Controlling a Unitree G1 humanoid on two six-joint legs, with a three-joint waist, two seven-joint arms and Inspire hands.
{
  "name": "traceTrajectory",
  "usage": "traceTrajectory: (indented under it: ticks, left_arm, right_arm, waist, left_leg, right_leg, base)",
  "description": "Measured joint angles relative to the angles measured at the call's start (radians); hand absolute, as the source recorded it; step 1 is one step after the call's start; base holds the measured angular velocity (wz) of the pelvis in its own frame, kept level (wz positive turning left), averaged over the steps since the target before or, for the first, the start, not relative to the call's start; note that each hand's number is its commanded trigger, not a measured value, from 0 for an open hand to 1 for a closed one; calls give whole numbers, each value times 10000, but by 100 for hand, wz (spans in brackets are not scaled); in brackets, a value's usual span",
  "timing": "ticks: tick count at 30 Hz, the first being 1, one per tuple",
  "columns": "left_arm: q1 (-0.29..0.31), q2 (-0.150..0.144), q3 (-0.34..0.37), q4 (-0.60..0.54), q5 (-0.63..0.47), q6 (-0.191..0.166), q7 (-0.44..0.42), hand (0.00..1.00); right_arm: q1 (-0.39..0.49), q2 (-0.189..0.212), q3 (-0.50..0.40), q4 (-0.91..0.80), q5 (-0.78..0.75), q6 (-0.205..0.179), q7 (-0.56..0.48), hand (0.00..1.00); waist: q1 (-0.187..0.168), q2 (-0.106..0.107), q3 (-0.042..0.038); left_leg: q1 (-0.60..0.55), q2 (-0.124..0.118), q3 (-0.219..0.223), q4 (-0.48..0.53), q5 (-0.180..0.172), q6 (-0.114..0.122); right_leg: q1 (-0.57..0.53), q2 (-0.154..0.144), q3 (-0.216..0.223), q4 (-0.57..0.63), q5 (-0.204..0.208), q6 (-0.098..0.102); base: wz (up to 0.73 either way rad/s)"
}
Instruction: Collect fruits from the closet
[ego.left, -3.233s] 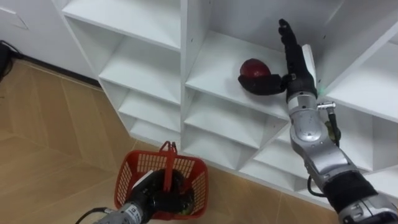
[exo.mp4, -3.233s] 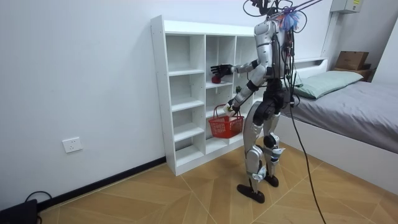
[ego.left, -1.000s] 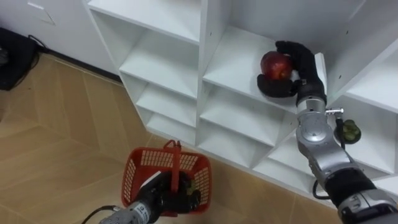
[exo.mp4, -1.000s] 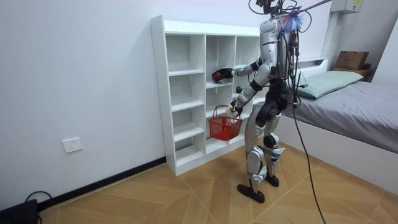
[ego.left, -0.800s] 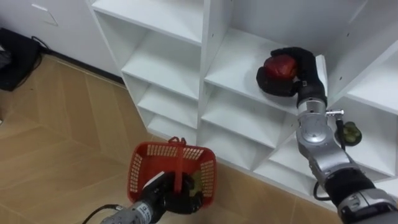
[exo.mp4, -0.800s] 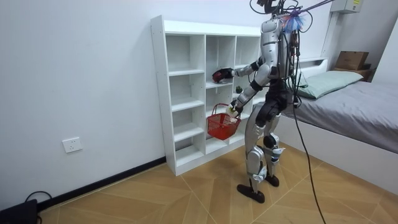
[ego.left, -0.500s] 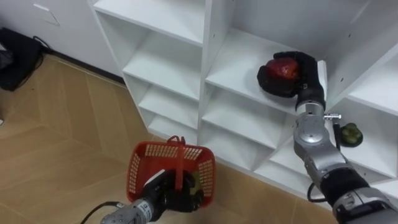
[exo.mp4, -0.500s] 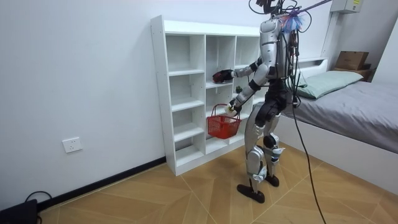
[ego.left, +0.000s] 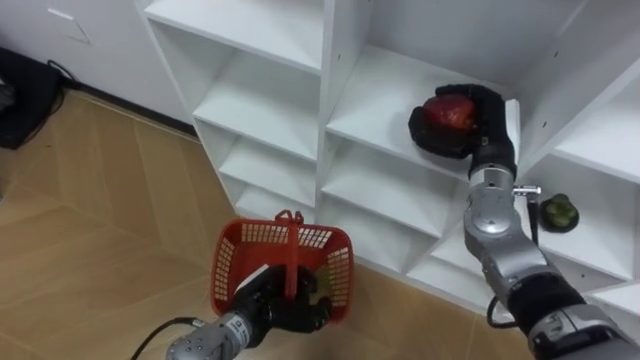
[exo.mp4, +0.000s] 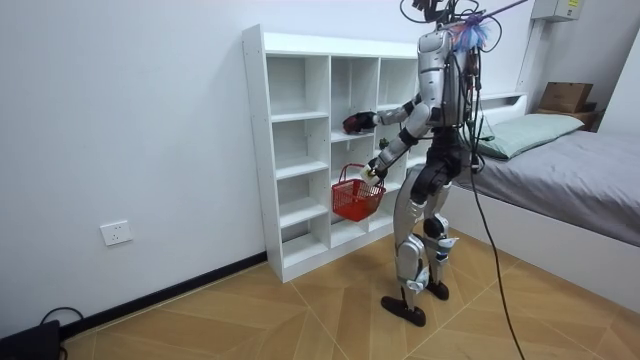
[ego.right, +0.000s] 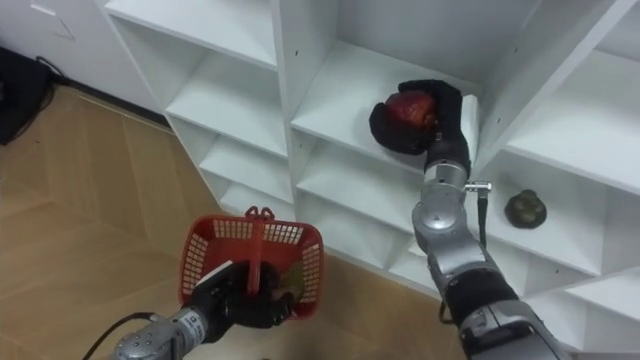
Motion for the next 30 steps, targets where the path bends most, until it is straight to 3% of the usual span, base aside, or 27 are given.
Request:
traceTrajectory:
  ticks: [9, 12, 17, 25, 30]
  left_arm:
    - [-4, 34, 77, -3, 4, -154, 0, 100]
    - [2, 4, 186, -2, 10, -285, -4, 100]
    - [0, -55, 563, -2, 7, -477, 5, 100]
    - [1, -252, 665, -23, 6, -493, 11, 100]
    - [1, -374, 664, -36, 20, -503, -110, 100]
  right_arm:
    - [1212, -61, 195, -1787, -106, -27, 971, 100]
    - [1704, -91, 208, -2411, -273, -40, 1347, 100]
    - [2392, -60, 228, -3267, -479, -30, 1924, 100]
    - [3594, -57, 234, -4304, -589, 414, 3122, 100]
    - [3761, -68, 218, -4760, -818, 421, 3502, 100]
  waist:
    - [-246, 86, -53]
    - [-308, 135, -111]
    - [-368, 159, -137]
    - [-451, 246, -219]
    - [-498, 250, -226]
  left_leg:
    - [-27, 39, 204, -41, -1, 0]
    - [-45, 64, 361, -46, -1, 1]
    - [-16, 166, 655, -51, -3, 4]
    - [51, 186, 991, -48, 5, 19]
    - [88, 202, 1152, -61, 4, 17]
  right_leg:
    - [-148, 6, 112, 36, 1, -1]
    - [-286, 10, 330, 133, 1, -1]
    - [-502, 18, 634, 344, 0, -1]
    - [-644, 43, 913, 410, 20, -30]
    - [-715, 92, 1084, 376, 39, -41]
  base:
    - [-6]
    - [-14]
    - [-18]
    - [-12]
    - [-11]
